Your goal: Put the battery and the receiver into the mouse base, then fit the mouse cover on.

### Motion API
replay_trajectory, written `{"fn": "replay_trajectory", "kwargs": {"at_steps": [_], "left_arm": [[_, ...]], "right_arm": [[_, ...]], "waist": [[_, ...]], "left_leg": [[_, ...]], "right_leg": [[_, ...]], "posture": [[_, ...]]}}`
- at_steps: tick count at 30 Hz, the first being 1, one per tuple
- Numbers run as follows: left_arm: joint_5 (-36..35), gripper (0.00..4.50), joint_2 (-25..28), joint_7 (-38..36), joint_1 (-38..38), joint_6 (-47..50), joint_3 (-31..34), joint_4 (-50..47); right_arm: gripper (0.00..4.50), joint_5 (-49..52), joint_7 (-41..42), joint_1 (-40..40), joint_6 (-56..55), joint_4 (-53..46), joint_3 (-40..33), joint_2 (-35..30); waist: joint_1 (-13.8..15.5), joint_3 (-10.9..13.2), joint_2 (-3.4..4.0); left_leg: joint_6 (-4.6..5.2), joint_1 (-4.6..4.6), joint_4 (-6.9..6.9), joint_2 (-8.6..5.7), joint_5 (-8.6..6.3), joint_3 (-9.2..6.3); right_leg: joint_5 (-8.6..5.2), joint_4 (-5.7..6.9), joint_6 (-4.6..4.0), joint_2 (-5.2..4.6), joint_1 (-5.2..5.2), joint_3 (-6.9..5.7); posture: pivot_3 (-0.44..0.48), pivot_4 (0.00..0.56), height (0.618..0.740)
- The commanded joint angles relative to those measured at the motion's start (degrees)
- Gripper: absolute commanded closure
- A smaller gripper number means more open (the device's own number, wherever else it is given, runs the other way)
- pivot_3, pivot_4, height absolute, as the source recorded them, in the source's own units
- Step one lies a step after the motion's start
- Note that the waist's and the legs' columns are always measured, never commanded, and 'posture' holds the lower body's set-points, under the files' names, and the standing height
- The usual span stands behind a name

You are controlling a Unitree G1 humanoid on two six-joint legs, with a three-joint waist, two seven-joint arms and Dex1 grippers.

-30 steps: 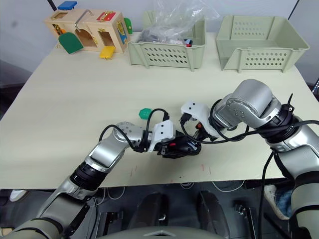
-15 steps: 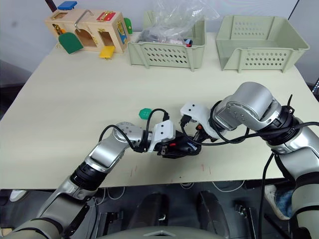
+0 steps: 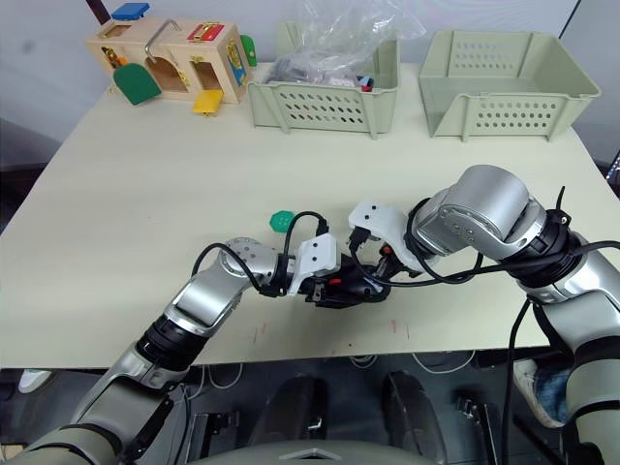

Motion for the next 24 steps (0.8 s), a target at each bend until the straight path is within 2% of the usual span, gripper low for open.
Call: {"fn": "replay_trajectory", "kwargs": {"at_steps": [1, 19, 21, 24], "left_arm": [[0.2, 1.63, -0.3, 0.3, -0.1, -0.6, -0.2, -2.3], [0.3, 1.63, -0.5, 0.7, 0.4, -0.4, -0.3, -2.8], [0.3, 1.63, -0.4, 0.7, 0.4, -0.4, -0.3, -2.8], [0.3, 1.63, -0.4, 0.7, 0.5, -0.3, -0.3, -3.0]], "right_arm": [[4.5, 1.9, 1.9, -1.0, 0.3, -0.5, 1.9, 0.0], [4.5, 3.6, 1.6, -3.5, 0.3, 5.4, 1.7, 3.2], [4.5, 3.1, 3.0, -5.1, 0.3, 4.4, 5.2, 2.3], [4.5, 4.6, 3.8, -5.6, 0.3, 5.1, 6.1, 2.0]], "waist": [[0.0, 0.0, 0.0], [0.0, 0.0, 0.01], [-0.1, 0.0, 0.03], [0.0, 0.0, 0.04]], "left_leg": [[0.0, 0.0, 0.0, 0.0, 0.0, 0.01], [0.0, 0.01, 0.0, 0.0, 0.0, 0.01], [0.0, 0.01, 0.0, 0.0, 0.0, 0.0], [0.0, 0.0, 0.0, 0.0, 0.0, -0.02]], "right_leg": [[0.0, 0.0, 0.0, 0.0, 0.0, 0.0], [0.0, 0.01, 0.0, 0.0, 0.0, 0.0], [0.0, 0.01, 0.0, 0.01, 0.0, 0.0], [0.0, 0.0, 0.0, 0.01, 0.0, -0.01]], "posture": [[0.0, 0.15, 0.74], [0.0, 0.15, 0.74], [0.0, 0.15, 0.74], [0.0, 0.15, 0.74]]}}
